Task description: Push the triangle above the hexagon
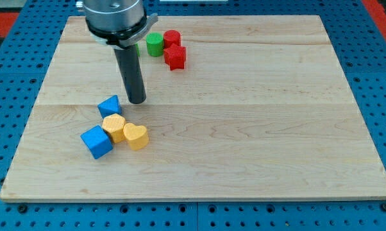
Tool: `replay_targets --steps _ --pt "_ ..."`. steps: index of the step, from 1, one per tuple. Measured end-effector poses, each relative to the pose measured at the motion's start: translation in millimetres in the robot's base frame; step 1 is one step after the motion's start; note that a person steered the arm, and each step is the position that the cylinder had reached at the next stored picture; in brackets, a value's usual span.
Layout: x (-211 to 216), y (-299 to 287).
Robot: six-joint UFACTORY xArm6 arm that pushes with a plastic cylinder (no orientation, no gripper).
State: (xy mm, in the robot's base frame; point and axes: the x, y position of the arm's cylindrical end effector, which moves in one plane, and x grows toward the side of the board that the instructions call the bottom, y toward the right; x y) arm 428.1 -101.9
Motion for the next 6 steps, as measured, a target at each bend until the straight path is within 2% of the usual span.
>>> replay_targets --steps 1,2,3,5,6 --pt "0 -11" --pt "0 -92" --pt "0 -121" --pt "39 -116" --pt "47 -66"
